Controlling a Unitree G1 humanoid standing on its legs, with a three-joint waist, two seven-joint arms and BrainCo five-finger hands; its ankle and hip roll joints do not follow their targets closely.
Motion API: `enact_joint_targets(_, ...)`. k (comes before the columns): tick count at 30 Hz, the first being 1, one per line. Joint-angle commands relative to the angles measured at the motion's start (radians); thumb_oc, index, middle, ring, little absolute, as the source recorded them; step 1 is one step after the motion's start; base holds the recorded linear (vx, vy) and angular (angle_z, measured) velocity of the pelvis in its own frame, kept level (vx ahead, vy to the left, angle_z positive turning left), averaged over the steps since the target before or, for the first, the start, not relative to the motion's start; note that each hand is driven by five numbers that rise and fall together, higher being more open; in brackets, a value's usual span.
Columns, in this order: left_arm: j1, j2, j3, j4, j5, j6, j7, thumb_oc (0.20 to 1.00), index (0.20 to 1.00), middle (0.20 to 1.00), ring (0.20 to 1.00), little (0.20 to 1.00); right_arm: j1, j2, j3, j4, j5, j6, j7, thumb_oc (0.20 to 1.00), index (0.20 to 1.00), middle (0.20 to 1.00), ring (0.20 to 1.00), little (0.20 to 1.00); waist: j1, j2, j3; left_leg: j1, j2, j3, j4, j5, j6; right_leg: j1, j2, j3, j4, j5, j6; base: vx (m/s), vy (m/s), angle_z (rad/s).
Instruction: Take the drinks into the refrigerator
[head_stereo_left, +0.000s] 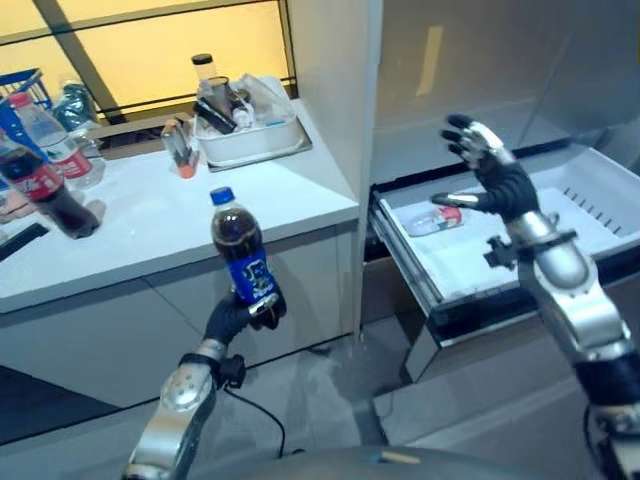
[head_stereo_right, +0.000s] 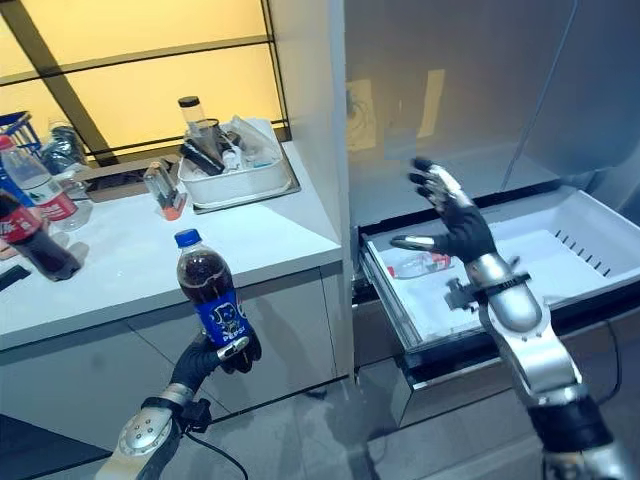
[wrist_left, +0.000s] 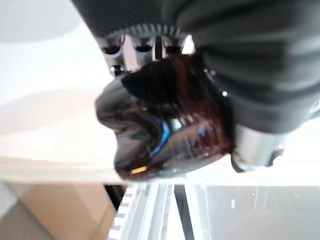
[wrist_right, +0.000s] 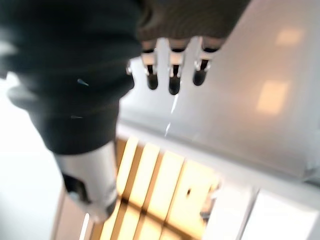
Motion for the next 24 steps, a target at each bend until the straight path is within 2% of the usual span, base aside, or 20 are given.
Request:
enact_joint_targets(1,-0.195,0.075,0.028,-0.036,0.035,-0.166,0.061,0.200,0.200,0.200,0.200,0.200,-0.215,-0.062,0.105,0.090,0.101,0.001,0.032,1.000,1.000,1.000,1.000,1.000,0.022,-0.061,-0.042,0.038,-0.046,0.011,0.003,-0.103,0.032,0.038,-0.005,-0.005,0.013,-0.088,0.024,0.00,-0.015,0.15)
enact_joint_targets(4,-0.280,0.099,-0.013,0.022,0.048,-0.174,0.097,0.200,0.200,0.200,0.200,0.200,-0.437,-0.105,0.320,0.201,0.161,0.030,0.069,1.000,1.000,1.000,1.000,1.000,0.029,-0.069,-0.051,0.041,-0.042,0.008,0.003,-0.099,0.025,0.044,-0.004,-0.013,0.014,-0.088,0.022,0.00,-0.013,0.12)
enact_joint_targets(5,-0.282,0.097,-0.011,0.024,0.049,-0.175,0.098,0.200,0.200,0.200,0.200,0.200,-0.446,-0.104,0.327,0.207,0.162,0.028,0.069,1.000,1.000,1.000,1.000,1.000,0.027,-0.066,-0.050,0.041,-0.042,0.008,0.003,-0.099,0.025,0.044,-0.004,-0.013,0.014,-0.088,0.022,0.00,0.000,0.00)
enact_joint_targets(9,-0.388,0.113,-0.068,0.075,0.075,-0.189,0.152,0.200,0.200,0.200,0.200,0.200,-0.587,-0.021,0.467,0.326,0.182,0.039,0.080,1.000,1.000,1.000,1.000,1.000,0.031,-0.063,-0.055,0.043,-0.041,0.004,0.003,-0.095,0.022,0.049,-0.003,-0.018,0.015,-0.089,0.020,0.00,-0.003,0.04)
enact_joint_targets(12,-0.416,0.112,-0.078,0.079,0.078,-0.193,0.167,0.200,0.200,0.200,0.200,0.200,-0.597,0.028,0.490,0.341,0.195,0.044,0.089,1.000,1.000,1.000,1.000,1.000,0.031,-0.061,-0.055,0.044,-0.041,0.003,0.003,-0.096,0.022,0.050,-0.003,-0.019,0.016,-0.089,0.019,0.00,0.000,0.00)
enact_joint_targets(14,-0.467,0.104,-0.108,0.091,0.087,-0.197,0.190,0.200,0.200,0.200,0.200,0.200,-0.592,0.113,0.523,0.342,0.218,0.052,0.106,1.000,1.000,1.000,1.000,1.000,0.033,-0.056,-0.054,0.046,-0.041,0.000,0.003,-0.097,0.023,0.053,-0.004,-0.022,0.017,-0.090,0.018,0.03,0.004,0.03)
enact_joint_targets(17,-0.510,0.099,-0.131,0.109,0.098,-0.196,0.210,0.200,0.200,0.200,0.200,0.200,-0.588,0.161,0.530,0.339,0.237,0.052,0.101,1.000,1.000,1.000,1.000,1.000,0.032,-0.054,-0.052,0.050,-0.041,-0.002,0.003,-0.098,0.024,0.057,-0.004,-0.024,0.018,-0.092,0.016,0.02,0.004,0.04)
enact_joint_targets(19,-0.564,0.089,-0.161,0.127,0.115,-0.194,0.243,0.200,0.200,0.200,0.200,0.200,-0.572,0.245,0.544,0.319,0.262,0.052,0.093,1.000,1.000,1.000,1.000,1.000,0.032,-0.049,-0.051,0.051,-0.042,-0.004,0.003,-0.099,0.025,0.060,-0.006,-0.026,0.020,-0.094,0.015,0.03,0.004,0.04)
enact_joint_targets(24,-0.633,0.076,-0.199,0.150,0.153,-0.191,0.295,0.200,0.200,0.200,0.200,0.200,-0.534,0.369,0.552,0.320,0.287,0.050,0.068,1.000,1.000,1.000,1.000,1.000,0.031,-0.044,-0.048,0.054,-0.043,-0.008,0.003,-0.101,0.027,0.068,-0.008,-0.029,0.020,-0.100,0.013,0.02,0.000,0.03)
